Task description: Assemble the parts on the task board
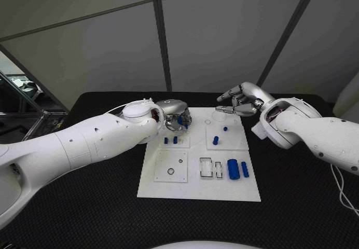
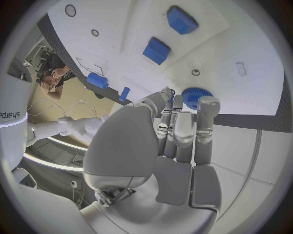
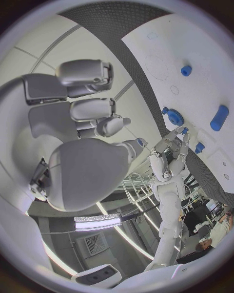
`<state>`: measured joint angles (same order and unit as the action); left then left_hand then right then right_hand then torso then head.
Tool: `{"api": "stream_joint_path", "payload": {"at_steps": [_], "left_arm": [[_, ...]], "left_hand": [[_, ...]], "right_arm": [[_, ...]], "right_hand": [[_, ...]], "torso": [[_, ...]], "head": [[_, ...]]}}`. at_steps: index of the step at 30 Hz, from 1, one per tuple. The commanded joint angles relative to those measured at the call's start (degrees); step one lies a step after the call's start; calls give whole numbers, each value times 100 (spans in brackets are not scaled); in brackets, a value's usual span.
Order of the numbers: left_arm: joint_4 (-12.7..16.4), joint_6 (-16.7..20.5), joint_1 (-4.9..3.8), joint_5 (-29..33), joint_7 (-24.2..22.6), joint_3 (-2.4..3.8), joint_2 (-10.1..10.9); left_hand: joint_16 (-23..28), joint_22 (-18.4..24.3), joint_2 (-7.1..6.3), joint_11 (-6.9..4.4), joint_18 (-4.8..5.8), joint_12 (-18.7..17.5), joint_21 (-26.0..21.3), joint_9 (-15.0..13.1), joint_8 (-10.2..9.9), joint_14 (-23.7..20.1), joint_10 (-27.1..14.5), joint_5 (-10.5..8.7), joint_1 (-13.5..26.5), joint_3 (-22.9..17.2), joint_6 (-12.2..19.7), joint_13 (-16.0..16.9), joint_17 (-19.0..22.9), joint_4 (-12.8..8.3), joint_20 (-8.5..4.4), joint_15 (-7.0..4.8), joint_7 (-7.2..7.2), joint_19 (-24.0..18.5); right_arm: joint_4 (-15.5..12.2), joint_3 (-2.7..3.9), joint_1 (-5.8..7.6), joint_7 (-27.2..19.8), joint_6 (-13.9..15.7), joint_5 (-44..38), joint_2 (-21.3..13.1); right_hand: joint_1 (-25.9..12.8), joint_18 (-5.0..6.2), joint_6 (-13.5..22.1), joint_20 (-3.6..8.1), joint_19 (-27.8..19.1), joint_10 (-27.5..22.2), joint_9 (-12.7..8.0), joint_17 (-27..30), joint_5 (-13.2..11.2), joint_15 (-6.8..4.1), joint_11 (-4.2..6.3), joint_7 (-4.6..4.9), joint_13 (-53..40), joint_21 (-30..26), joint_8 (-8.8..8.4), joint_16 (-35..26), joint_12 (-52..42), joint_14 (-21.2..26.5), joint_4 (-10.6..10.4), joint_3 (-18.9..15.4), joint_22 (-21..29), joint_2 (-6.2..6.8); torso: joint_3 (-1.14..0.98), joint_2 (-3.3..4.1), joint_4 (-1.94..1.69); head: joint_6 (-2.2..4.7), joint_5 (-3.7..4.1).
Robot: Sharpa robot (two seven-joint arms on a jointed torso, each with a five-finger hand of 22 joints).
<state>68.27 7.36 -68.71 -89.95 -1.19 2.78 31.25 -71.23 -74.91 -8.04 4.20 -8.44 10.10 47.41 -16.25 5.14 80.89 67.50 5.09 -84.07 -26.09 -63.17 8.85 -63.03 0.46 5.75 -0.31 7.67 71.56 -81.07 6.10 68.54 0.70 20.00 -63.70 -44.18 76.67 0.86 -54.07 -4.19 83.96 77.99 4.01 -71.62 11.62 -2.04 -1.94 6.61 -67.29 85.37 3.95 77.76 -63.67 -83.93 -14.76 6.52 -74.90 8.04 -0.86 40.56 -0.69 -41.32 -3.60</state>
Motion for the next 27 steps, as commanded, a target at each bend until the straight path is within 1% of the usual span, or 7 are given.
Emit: {"api": "stream_joint_path", "payload": {"at_steps": [1,4,7,10,19,23,27], "left_arm": [[115,279,-6,100,-101,67,69],[231,285,6,143,-77,183,170],[330,228,14,168,-32,264,284],[403,123,18,196,29,315,421],[473,-132,36,221,142,351,712],[512,-190,62,256,162,352,785],[530,-218,107,276,171,352,816]], "left_hand": [[-31,-14,19,-12,59,-36,51,5,-36,52,38,38,22,-12,-45,-7,-13,-30,2,-3,15,47],[-39,-23,16,-11,61,-42,63,10,-41,60,41,36,33,-11,-48,-12,-18,-30,2,-2,16,53],[-46,-31,13,-10,62,-48,74,15,-45,66,44,35,45,-9,-52,-17,-22,-30,2,-2,16,58],[-47,-36,9,-10,62,-55,75,21,-51,70,49,28,65,-5,-58,-22,-16,-25,3,0,16,58],[-27,-38,0,-9,58,-69,57,32,-62,62,52,16,98,2,-63,-32,24,-17,5,2,14,47],[-24,-39,-2,-9,56,-77,49,37,-67,61,55,7,116,6,-69,-37,32,-11,6,2,13,41],[-18,-40,-5,-9,56,-80,46,40,-70,58,56,2,124,8,-69,-39,43,-9,6,3,13,38]], "right_arm": [[3,3,11,-58,24,14,-2],[6,3,11,-58,22,14,-5],[7,3,10,-57,19,14,-8],[6,3,10,-54,16,14,-14],[5,3,10,-47,12,14,-22],[0,3,10,-43,9,14,-25],[-2,3,10,-42,9,14,-24]], "right_hand": [[-20,68,-44,31,258,-36,-2,-6,6,-46,7,16,-6,-6,-8,-11,12,-215,35,-4,-961,-20],[-20,68,-44,31,258,-36,-2,-6,6,-46,7,16,-6,-6,-8,-11,12,-215,35,-4,-961,-20],[-20,68,-44,31,258,-36,-2,-6,6,-46,7,16,-6,-6,-8,-11,12,-215,35,-4,-961,-20],[-20,68,-44,31,258,-36,-2,-6,6,-46,7,16,-6,-6,-8,-11,12,-215,35,-4,-961,-20],[-20,68,-44,31,258,-36,-2,-6,6,-46,7,16,-6,-6,-8,-11,12,-215,35,-4,-961,-20],[-20,68,-44,31,258,-36,-2,-6,6,-46,7,16,-6,-6,-8,-11,12,-215,35,-4,-961,-20],[-20,68,-44,31,258,-36,-2,-6,6,-46,7,16,-6,-6,-8,-11,12,-215,35,-4,-961,-20]], "torso": [[0,2,5],[-1,0,2],[-1,1,-9],[-4,-1,-9],[0,8,8],[-5,9,9],[-1,8,8]], "head": [[4,-15],[14,-29],[17,-27],[13,-38],[7,-65],[4,-72],[-1,-73]]}}
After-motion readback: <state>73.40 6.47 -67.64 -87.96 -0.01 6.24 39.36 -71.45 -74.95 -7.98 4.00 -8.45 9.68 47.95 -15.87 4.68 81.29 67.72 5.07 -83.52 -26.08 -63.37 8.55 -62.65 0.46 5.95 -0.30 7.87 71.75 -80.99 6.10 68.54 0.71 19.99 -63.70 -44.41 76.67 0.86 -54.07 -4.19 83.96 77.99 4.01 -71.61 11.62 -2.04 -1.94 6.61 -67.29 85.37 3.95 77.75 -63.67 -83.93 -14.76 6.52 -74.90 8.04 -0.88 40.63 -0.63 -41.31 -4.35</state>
